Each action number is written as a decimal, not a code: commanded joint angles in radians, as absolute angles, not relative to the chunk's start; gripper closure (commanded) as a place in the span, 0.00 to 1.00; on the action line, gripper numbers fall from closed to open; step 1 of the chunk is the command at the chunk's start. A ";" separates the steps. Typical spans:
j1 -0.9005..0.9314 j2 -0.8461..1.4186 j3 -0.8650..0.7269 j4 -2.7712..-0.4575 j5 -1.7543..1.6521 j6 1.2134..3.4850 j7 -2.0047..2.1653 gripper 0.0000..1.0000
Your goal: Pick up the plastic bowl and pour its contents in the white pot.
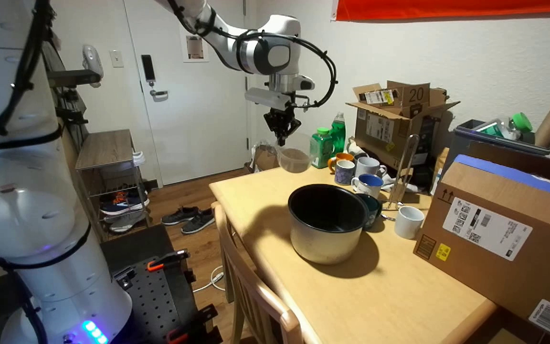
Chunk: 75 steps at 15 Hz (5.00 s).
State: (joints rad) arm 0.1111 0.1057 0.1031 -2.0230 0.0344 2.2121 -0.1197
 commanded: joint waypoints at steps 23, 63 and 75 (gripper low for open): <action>-0.039 0.107 0.044 -2.119 0.651 2.209 -0.627 0.93; -0.299 0.391 -0.121 -1.841 1.181 1.577 -1.076 0.98; -0.316 0.480 -0.129 -1.850 1.238 1.433 -1.213 0.98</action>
State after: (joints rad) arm -0.2989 0.4673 -0.1204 -1.8501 1.2066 1.4990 -1.1717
